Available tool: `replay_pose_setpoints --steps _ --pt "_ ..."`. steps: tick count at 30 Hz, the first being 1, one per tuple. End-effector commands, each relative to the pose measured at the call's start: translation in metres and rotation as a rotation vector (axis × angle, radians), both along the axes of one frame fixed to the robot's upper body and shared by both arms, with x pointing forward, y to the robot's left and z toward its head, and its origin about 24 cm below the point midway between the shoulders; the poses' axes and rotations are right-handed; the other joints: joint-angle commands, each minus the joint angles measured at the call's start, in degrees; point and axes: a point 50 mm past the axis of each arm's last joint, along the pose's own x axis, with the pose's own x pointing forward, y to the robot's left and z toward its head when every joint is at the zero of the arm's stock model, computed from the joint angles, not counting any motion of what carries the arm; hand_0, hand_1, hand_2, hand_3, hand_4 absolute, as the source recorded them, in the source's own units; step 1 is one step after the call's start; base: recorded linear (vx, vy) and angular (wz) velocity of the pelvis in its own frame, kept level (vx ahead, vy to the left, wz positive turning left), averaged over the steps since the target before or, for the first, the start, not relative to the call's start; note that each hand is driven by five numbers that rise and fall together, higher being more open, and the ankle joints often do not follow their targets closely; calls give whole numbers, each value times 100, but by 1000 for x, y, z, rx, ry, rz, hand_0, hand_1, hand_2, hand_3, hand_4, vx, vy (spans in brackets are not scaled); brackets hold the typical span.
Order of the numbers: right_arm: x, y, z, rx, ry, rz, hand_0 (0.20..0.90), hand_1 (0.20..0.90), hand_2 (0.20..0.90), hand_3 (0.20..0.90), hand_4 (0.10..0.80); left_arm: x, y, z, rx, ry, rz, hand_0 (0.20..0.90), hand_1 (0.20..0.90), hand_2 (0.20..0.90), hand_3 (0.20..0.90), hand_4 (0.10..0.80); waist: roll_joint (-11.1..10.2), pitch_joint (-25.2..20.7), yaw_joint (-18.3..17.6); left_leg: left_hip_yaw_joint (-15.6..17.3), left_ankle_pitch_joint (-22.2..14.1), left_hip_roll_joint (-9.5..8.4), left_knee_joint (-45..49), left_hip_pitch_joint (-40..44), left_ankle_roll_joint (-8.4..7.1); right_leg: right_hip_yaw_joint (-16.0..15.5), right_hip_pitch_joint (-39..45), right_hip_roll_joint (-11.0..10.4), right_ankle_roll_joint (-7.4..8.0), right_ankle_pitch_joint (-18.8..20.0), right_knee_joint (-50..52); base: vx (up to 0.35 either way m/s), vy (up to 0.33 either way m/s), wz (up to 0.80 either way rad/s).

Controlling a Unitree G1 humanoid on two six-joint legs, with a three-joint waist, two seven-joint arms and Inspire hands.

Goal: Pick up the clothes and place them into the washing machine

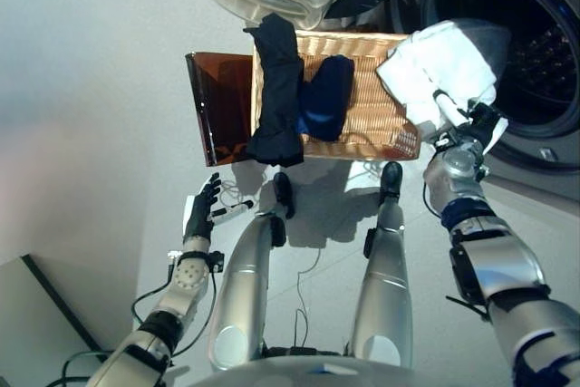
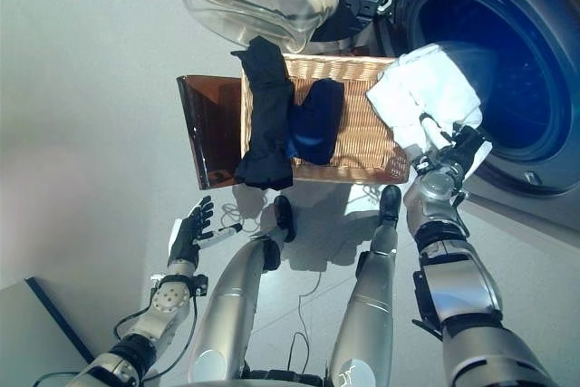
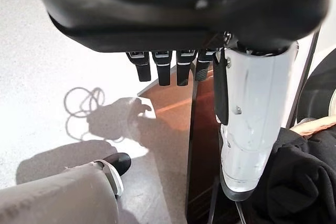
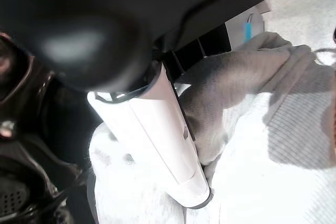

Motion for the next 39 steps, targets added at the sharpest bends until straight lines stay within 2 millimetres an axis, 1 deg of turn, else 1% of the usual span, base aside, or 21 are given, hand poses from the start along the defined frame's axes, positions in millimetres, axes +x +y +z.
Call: replay_pose_setpoints --steps 1,6,8,15,20,22,23,24,25,27,28,31,32,36,37,38,39 --pt "4 -14 92 -161 -347 -1 200 200 200 200 300 -16 32 2 42 -20 64 900 900 900 900 800 89 -415 72 -101 468 243 -857 304 -612 160 161 198 -466 -813 713 0 0 0" --pt "-4 -28 133 -68 -559 -65 200 200 200 200 300 -21 33 -4 48 5 66 900 900 900 900 800 98 -473 93 -98 434 252 -851 308 -616 187 133 204 -463 -839 740 0 0 0" --pt "-10 -40 152 -30 -632 -110 200 200 200 200 300 -22 33 -6 49 18 66 900 900 900 900 800 108 -497 105 -96 422 252 -857 314 -623 191 135 201 -461 -849 733 0 0 0" --pt "-27 -68 193 48 -779 -189 200 200 200 200 300 -24 31 -13 38 53 56 900 900 900 900 800 161 -552 143 -95 414 254 -877 344 -653 206 144 192 -448 -893 750 0 0 0" --pt "-38 -81 212 72 -841 -238 200 200 200 200 300 -25 28 -15 30 68 48 900 900 900 900 800 195 -580 147 -96 419 239 -900 371 -671 221 162 199 -446 -925 770 0 0 0" --pt "-44 -85 222 101 -897 -253 200 200 200 200 300 -26 26 -17 27 79 42 900 900 900 900 800 230 -591 151 -94 422 233 -920 387 -679 224 169 198 -440 -945 770 0 0 0" --pt "-47 -88 225 108 -908 -264 200 200 200 200 300 -26 26 -18 25 81 41 900 900 900 900 800 241 -603 154 -96 424 230 -926 394 -683 225 174 196 -440 -949 769 37 -10 0" --pt "-53 -94 232 143 -951 -285 200 200 200 200 300 -26 25 -18 26 84 36 900 900 900 900 800 270 -623 169 -99 423 221 -947 410 -689 226 174 191 -435 -960 776 0 0 0" --pt "-53 -94 232 143 -952 -285 200 200 200 200 300 -26 25 -18 25 83 35 900 900 900 900 800 275 -620 169 -99 424 221 -951 411 -690 227 173 191 -435 -960 776 0 0 0" --pt "-59 -100 238 199 -1010 -312 200 200 200 200 300 -27 22 -20 22 91 27 900 900 900 900 800 311 -632 181 -92 424 212 -965 421 -694 228 173 183 -429 -972 781 0 0 0" --pt "-64 -104 241 271 -1072 -336 200 200 200 200 300 -27 21 -21 21 98 24 900 900 900 900 800 353 -658 194 -99 428 196 -976 423 -697 245 161 175 -425 -980 789 0 0 0" --pt "-68 -106 243 329 -1118 -351 200 200 200 200 300 -28 18 -22 18 106 20 900 900 900 900 800 400 -683 197 -101 437 181 -986 406 -706 263 136 163 -420 -992 791 18 14 7" --pt "-69 -107 246 347 -1132 -362 200 200 200 200 300 -27 17 -23 13 108 17 900 900 900 900 800 437 -704 213 -95 443 169 -1002 407 -703 283 109 154 -418 -992 787 19 25 7" --pt "-67 -105 244 392 -1149 -374 200 200 200 200 300 -27 14 -23 6 113 14 900 900 900 900 800 500 -719 243 -70 452 152 -1010 380 -705 306 64 139 -420 -995 797 2 3 1" --pt "-68 -104 243 443 -1191 -395 200 200 200 200 300 -26 12 -23 -3 110 11 900 900 900 900 800 566 -734 260 -60 459 129 -1029 383 -705 320 51 123 -416 -1003 804 0 0 0" --pt "-68 -104 243 444 -1192 -395 200 200 200 200 300 -26 12 -23 -3 109 11 900 900 900 900 800 563 -735 260 -57 503 129 -1040 360 -696 326 26 125 -417 -961 796 0 0 0" --pt "-70 -100 246 478 -1251 -403 200 200 200 200 300 -25 11 -22 -10 104 18 900 900 900 900 800 635 -743 268 -53 481 106 -1043 360 -705 354 9 110 -414 -1005 830 -1 33 2"
